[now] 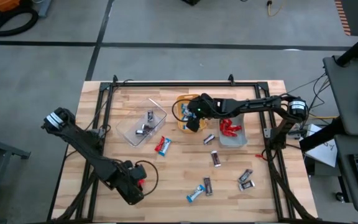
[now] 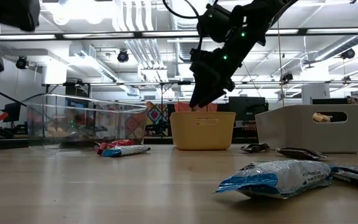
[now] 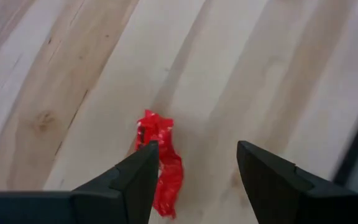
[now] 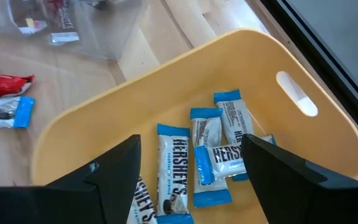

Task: Organize candy in baskets
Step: Put the red chocolate into the gray bin

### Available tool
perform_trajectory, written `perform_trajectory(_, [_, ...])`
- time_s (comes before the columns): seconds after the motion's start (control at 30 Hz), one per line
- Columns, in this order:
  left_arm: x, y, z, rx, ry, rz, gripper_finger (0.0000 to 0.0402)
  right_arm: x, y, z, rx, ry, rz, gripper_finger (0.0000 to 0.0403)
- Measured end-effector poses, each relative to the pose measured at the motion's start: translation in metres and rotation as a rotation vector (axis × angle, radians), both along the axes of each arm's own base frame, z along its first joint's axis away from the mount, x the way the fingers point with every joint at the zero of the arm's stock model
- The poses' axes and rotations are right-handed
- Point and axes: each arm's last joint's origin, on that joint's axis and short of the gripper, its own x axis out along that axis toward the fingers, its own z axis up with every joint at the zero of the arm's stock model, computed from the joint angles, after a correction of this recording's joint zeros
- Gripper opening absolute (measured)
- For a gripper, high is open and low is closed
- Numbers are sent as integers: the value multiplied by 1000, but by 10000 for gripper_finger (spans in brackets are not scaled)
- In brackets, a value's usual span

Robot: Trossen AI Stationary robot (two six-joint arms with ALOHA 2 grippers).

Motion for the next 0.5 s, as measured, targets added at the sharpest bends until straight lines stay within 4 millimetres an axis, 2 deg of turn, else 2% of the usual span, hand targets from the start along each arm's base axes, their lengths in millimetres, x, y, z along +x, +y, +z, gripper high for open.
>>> perform_trajectory(0.33, [11,-11,-38,102,105,0,198,2,11,3,3,-11,26,265])
perform_trajectory(0.5, [16,-15,-45,122,121,-10,168,2,16,3,4,-12,39,259])
